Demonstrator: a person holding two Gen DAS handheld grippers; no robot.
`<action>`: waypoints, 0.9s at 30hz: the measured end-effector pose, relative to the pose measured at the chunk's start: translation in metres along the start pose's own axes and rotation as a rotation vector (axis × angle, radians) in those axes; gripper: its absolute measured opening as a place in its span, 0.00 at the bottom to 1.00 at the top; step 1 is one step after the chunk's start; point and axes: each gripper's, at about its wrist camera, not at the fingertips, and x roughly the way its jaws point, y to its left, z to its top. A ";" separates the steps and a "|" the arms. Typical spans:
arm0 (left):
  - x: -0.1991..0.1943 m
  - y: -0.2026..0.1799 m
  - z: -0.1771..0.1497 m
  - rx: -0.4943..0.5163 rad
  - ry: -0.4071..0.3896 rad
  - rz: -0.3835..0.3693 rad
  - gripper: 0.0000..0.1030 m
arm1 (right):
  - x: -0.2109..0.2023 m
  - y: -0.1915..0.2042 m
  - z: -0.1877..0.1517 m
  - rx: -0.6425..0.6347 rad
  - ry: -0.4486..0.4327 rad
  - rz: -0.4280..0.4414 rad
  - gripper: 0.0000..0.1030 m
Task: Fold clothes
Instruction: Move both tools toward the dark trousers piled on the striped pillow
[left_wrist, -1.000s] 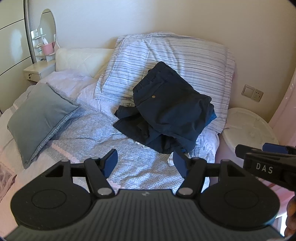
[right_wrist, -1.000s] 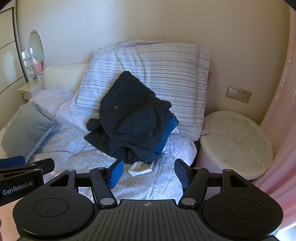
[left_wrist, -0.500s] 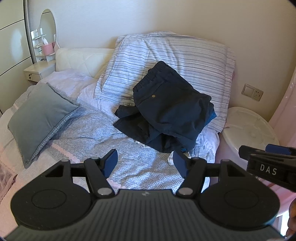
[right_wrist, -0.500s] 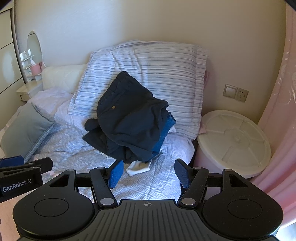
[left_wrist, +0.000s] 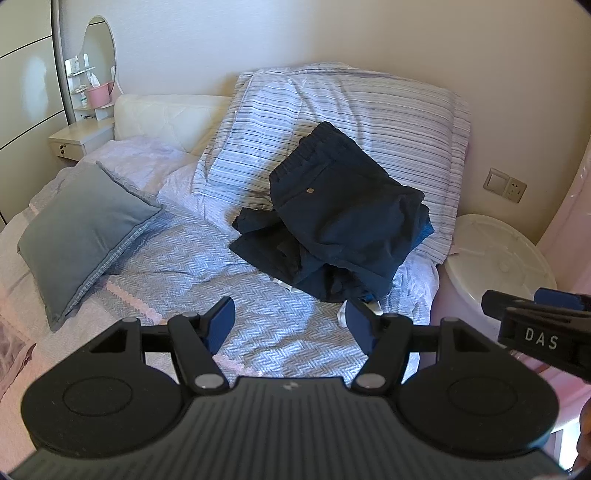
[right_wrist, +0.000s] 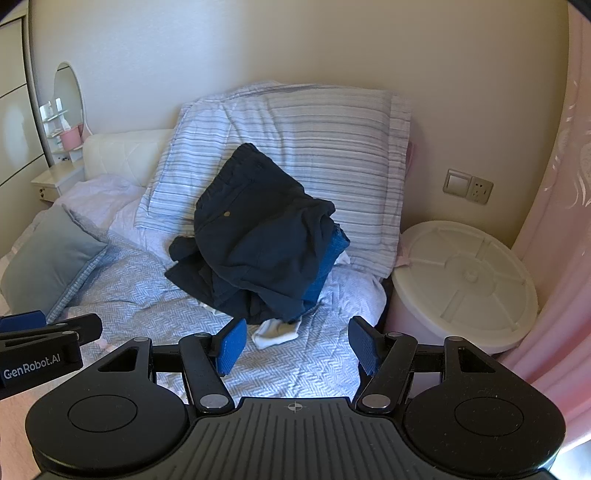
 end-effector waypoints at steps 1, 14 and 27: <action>-0.001 0.001 0.000 -0.003 -0.001 -0.001 0.61 | -0.001 0.000 0.000 -0.002 -0.002 -0.001 0.63; -0.006 0.006 -0.004 0.016 0.007 -0.004 0.61 | -0.007 -0.002 -0.003 0.011 -0.015 -0.026 0.63; 0.004 0.035 -0.013 -0.065 0.059 0.059 0.64 | 0.005 0.012 -0.009 -0.104 -0.013 0.042 0.63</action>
